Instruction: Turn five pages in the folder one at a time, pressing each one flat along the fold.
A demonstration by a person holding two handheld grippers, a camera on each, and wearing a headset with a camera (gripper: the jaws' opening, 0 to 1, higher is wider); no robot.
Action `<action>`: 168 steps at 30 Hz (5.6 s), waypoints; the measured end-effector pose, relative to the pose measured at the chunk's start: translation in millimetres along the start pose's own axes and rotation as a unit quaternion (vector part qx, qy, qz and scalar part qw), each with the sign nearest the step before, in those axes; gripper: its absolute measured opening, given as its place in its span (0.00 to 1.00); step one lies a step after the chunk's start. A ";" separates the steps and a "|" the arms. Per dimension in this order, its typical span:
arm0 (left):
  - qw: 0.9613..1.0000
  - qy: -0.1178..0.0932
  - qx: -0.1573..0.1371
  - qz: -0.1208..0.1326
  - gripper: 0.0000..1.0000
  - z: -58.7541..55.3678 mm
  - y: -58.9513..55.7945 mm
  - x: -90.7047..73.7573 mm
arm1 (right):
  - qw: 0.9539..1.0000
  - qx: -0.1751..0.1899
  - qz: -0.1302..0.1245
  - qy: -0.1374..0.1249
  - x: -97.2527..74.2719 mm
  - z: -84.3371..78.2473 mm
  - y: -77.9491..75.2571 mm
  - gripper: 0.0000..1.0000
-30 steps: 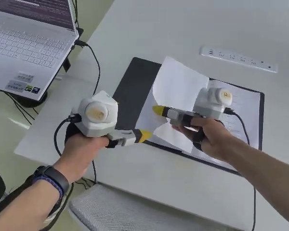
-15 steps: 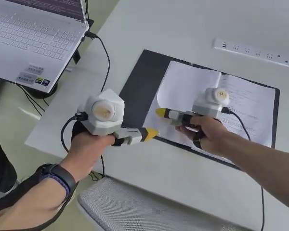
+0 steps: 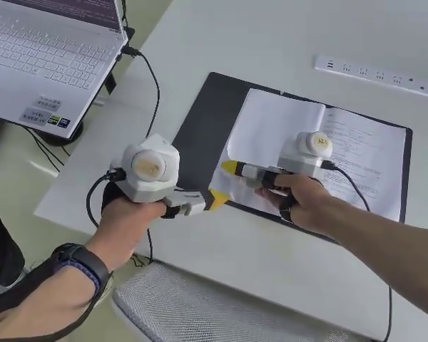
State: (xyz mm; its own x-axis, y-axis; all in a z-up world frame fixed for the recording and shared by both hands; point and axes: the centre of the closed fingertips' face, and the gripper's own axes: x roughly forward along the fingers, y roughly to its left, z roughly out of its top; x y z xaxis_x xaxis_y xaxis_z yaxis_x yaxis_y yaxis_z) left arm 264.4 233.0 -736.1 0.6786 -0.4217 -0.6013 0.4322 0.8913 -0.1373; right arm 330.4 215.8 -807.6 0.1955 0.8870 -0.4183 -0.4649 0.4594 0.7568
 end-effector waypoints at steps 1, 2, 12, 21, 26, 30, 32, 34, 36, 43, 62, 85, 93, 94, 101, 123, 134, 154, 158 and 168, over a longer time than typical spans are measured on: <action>1.000 0.000 0.000 -0.001 0.79 -0.1 -0.3 0.6 | 1.000 -0.001 0.002 -0.001 0.0 -0.1 1.6 0.23; 1.000 0.001 0.001 -0.001 0.79 -0.1 -0.6 1.1 | 1.000 -0.003 0.004 -0.002 0.3 -0.5 4.0 0.25; 1.000 0.000 0.009 -0.004 0.74 4.5 -0.6 9.0 | 1.000 -0.003 0.010 -0.006 -3.4 -4.4 12.3 0.34; 1.000 -0.001 0.020 -0.010 0.69 9.7 -3.1 11.2 | 1.000 -0.001 0.016 -0.018 -17.6 0.3 35.8 0.40; 1.000 -0.002 0.025 -0.010 0.68 12.6 -4.1 11.5 | 0.999 -0.016 0.015 -0.033 -32.2 12.3 41.4 0.41; 1.000 -0.007 0.028 -0.012 0.65 17.8 -6.1 12.1 | 0.998 -0.034 0.010 -0.045 -47.6 24.5 41.5 0.41; 0.999 -0.011 0.033 -0.012 0.62 21.5 -7.2 13.1 | 0.998 -0.039 0.009 -0.054 -55.4 30.8 42.0 0.41; 0.999 -0.013 0.035 -0.016 0.60 24.9 -9.0 14.7 | 0.997 -0.043 0.005 -0.059 -62.8 36.4 39.1 0.40; 0.999 -0.014 0.041 -0.017 0.58 27.2 -10.2 16.4 | 0.997 -0.045 0.004 -0.067 -69.0 41.6 37.8 0.39; 0.998 -0.011 0.057 -0.027 0.44 28.0 -12.6 30.6 | 0.994 -0.061 -0.006 -0.088 -95.6 55.9 30.7 0.38; 0.996 0.045 0.076 -0.033 0.07 -17.4 -6.8 80.7 | 0.991 -0.043 -0.034 -0.122 -138.0 68.2 -5.4 0.32; 0.993 0.070 0.094 -0.019 0.00 -40.5 -3.1 84.1 | 0.992 -0.042 -0.041 -0.115 -134.6 77.5 -25.6 0.30; 0.993 0.071 0.091 -0.015 0.00 -41.2 -3.4 83.7 | 0.992 -0.039 -0.045 -0.112 -131.8 83.4 -39.5 0.28; 0.993 0.071 0.088 -0.015 0.00 -41.3 -3.3 83.6 | 0.992 -0.037 -0.047 -0.113 -131.8 84.8 -42.7 0.27; 0.994 0.075 0.082 -0.011 0.00 -40.6 -4.8 82.3 | 0.992 -0.022 -0.056 -0.114 -127.6 86.3 -62.2 0.23; 0.993 0.081 0.081 -0.015 0.00 -42.5 -2.6 85.7 | 0.990 0.009 -0.062 -0.124 -119.2 84.2 -82.5 0.01; 0.992 0.084 0.087 -0.018 0.00 -42.7 -2.5 86.5 | 0.991 0.009 -0.059 -0.124 -120.0 83.9 -81.2 0.00; 0.992 0.085 0.091 -0.019 0.00 -41.5 -3.6 84.5 | 0.984 0.037 -0.061 -0.165 -114.7 116.2 -108.1 0.00; 0.992 0.083 0.091 -0.020 0.00 -41.3 -3.9 84.0 | 0.982 0.042 -0.063 -0.175 -112.1 126.4 -121.6 0.00; 0.992 0.081 0.095 -0.021 0.00 -40.5 -4.9 82.7 | 0.967 0.084 -0.080 -0.229 -107.2 154.0 -148.5 0.00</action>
State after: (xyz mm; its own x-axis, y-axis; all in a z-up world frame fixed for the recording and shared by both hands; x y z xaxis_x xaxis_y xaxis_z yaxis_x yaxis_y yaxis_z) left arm 294.3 200.5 -817.0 0.5593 -0.4122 -0.7192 0.5725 0.8195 -0.0245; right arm 511.5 59.7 -797.8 0.6322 0.7146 -0.2995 -0.2580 0.5586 0.7883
